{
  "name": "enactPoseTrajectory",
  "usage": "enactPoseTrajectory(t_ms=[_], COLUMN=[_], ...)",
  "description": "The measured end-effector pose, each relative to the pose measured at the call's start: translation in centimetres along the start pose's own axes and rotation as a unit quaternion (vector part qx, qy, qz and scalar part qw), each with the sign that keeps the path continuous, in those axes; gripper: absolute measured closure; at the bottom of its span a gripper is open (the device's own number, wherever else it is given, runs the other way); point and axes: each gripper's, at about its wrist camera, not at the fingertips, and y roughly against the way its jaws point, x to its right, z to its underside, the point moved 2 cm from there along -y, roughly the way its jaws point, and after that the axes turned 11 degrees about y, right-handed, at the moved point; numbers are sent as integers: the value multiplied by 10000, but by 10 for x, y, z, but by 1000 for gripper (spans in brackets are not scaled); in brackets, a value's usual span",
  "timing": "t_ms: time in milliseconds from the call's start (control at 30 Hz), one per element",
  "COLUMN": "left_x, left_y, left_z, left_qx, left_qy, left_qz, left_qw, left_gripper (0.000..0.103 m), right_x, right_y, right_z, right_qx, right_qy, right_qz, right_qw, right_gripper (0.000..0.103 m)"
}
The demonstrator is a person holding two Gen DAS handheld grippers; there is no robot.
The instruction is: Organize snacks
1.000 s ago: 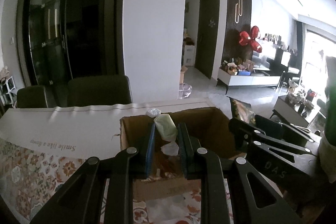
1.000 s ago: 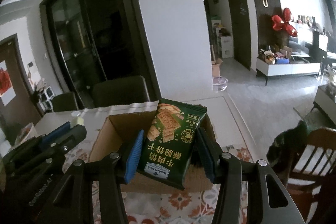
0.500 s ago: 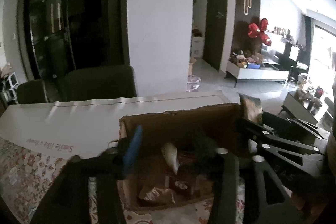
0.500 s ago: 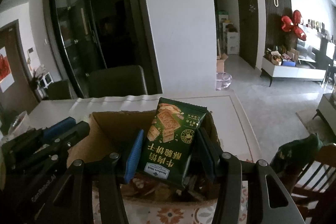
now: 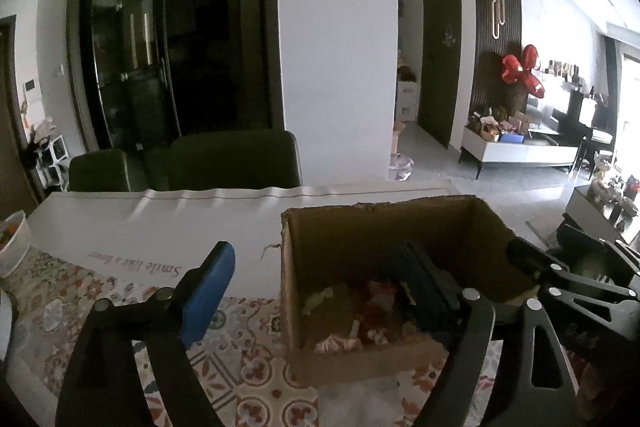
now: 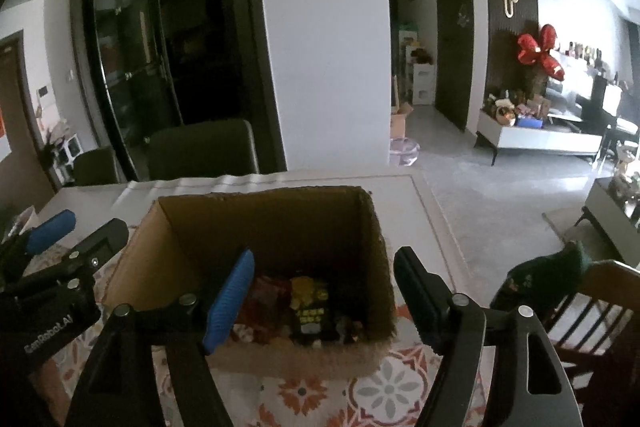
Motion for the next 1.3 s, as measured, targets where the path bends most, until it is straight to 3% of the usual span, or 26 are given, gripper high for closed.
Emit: enactPoseTrajectory(t_ms=[233, 400, 767, 1300], left_x=[-4, -11, -19, -14], left_y=[59, 102, 181, 245], left_z=[13, 23, 52, 85], left_qx=[336, 492, 653, 789], left_qy=[-50, -7, 1, -87], left_qz=[-19, -3, 86, 71], left_qw=[9994, 9988, 9978, 9968], left_gripper=[4, 1, 0, 0], right_x=[-3, -6, -17, -25], right_y=[57, 102, 178, 244], right_z=[9, 21, 53, 92], right_qx=[402, 604, 803, 933], right_qy=[69, 23, 77, 19], right_qz=[175, 307, 309, 304], right_qw=[9990, 9977, 9963, 9952], right_gripper=[21, 15, 15, 12])
